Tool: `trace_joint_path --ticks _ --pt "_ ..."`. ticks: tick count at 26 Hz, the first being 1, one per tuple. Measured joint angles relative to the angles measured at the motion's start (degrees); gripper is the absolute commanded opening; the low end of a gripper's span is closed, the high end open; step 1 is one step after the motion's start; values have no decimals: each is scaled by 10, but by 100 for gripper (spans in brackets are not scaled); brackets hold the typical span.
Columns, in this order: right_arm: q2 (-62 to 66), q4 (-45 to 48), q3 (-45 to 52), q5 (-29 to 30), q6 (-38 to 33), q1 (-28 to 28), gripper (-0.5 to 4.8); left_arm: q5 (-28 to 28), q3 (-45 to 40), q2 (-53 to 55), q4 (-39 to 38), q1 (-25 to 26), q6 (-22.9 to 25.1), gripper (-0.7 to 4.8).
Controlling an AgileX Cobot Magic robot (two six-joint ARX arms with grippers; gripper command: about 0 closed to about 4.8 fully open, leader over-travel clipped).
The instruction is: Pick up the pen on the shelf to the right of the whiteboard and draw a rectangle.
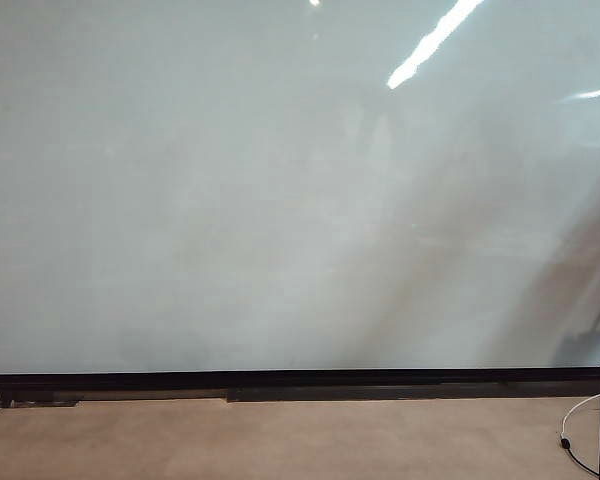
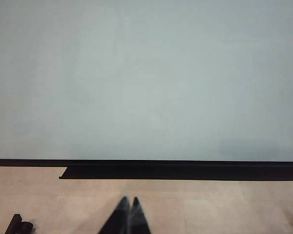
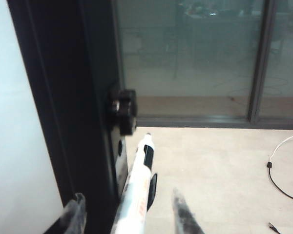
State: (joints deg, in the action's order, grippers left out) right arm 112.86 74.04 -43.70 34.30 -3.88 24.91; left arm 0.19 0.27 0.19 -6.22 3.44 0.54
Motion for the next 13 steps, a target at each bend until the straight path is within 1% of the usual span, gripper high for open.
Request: trace_joint_path --ticks 4,7,13 --pt "0 -10 -2 0 -1 0 229 0 0 0 0 0 0 -4" --pt "0 -15 -2 3 -2 0 201 0 0 0 0 0 0 -5" --pt "0 -15 -2 7 -2 0 201 0 0 0 0 0 0 -4"
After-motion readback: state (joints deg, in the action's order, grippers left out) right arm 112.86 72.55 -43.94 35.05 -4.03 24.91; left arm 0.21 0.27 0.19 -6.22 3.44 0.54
